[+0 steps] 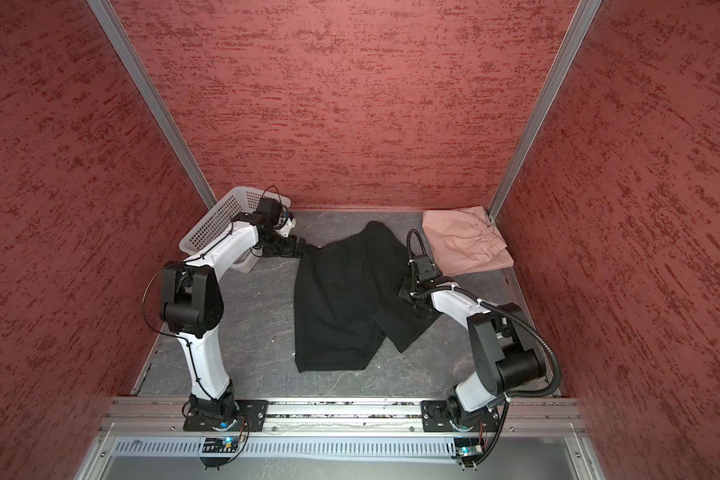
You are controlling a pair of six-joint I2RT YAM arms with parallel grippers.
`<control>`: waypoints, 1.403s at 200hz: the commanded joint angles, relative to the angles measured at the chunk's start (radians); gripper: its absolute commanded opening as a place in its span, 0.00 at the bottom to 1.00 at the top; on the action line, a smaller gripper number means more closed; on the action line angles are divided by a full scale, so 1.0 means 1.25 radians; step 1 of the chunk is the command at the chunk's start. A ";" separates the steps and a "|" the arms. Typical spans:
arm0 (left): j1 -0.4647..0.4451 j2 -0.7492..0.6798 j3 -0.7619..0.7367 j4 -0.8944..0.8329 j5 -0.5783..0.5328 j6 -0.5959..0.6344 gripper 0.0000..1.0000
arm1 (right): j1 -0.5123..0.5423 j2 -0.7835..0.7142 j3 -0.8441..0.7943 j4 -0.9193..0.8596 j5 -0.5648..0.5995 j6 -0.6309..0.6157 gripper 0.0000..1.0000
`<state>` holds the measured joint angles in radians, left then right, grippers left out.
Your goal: Fold and stack the shorts
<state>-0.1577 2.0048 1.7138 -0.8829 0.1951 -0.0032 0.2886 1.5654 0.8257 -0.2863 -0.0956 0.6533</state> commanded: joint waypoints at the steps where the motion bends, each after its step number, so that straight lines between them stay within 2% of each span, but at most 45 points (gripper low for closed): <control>1: 0.013 0.086 0.058 0.000 0.058 -0.017 0.99 | -0.004 0.005 -0.005 0.079 -0.039 -0.006 0.61; 29: 0.010 0.146 0.129 -0.003 0.106 -0.010 0.99 | -0.005 0.001 -0.021 0.098 -0.024 -0.001 0.61; 68: 0.010 0.176 0.122 0.030 0.144 -0.024 1.00 | -0.031 0.025 -0.004 0.127 -0.019 0.003 0.62; 86: 0.007 0.193 0.108 0.048 0.169 -0.033 0.96 | -0.038 0.073 0.042 0.123 -0.028 -0.009 0.62; 114: 0.009 0.212 0.091 0.049 0.169 -0.048 0.67 | -0.039 0.128 0.098 0.140 -0.048 -0.021 0.62; 129: 0.013 0.210 0.071 0.058 0.172 -0.053 0.55 | -0.041 0.160 0.129 0.148 -0.058 -0.025 0.62; 136: 0.015 0.207 0.066 0.059 0.173 -0.054 0.45 | -0.043 0.181 0.150 0.147 -0.064 -0.029 0.63; 147: 0.020 0.200 0.049 0.062 0.167 -0.058 0.21 | -0.042 0.217 0.186 0.145 -0.073 -0.036 0.63; 152: 0.022 0.194 0.039 0.065 0.163 -0.060 0.15 | -0.044 0.238 0.205 0.146 -0.075 -0.039 0.63; 170: 0.031 0.167 -0.010 0.084 0.159 -0.071 0.07 | -0.045 0.313 0.278 0.140 -0.079 -0.048 0.63; 177: 0.036 0.155 -0.029 0.086 0.158 -0.074 0.00 | -0.046 0.341 0.309 0.135 -0.083 -0.050 0.63; 224: 0.060 0.001 -0.243 0.147 0.121 -0.120 0.00 | -0.046 0.511 0.494 0.147 -0.140 -0.029 0.63; 249: 0.058 -0.110 -0.358 0.158 0.112 -0.155 0.00 | -0.039 0.610 0.609 0.178 -0.221 -0.012 0.63; 266: 0.050 -0.198 -0.454 0.168 0.105 -0.197 0.00 | -0.015 0.676 0.733 0.159 -0.308 -0.053 0.64; 280: 0.038 -0.268 -0.540 0.178 0.096 -0.237 0.00 | 0.015 0.699 0.832 0.089 -0.336 -0.112 0.64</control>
<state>-0.0925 1.7924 1.1698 -0.6720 0.3401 -0.2062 0.2501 2.3604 1.7214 -0.0677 -0.3901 0.6079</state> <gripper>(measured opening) 0.051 0.637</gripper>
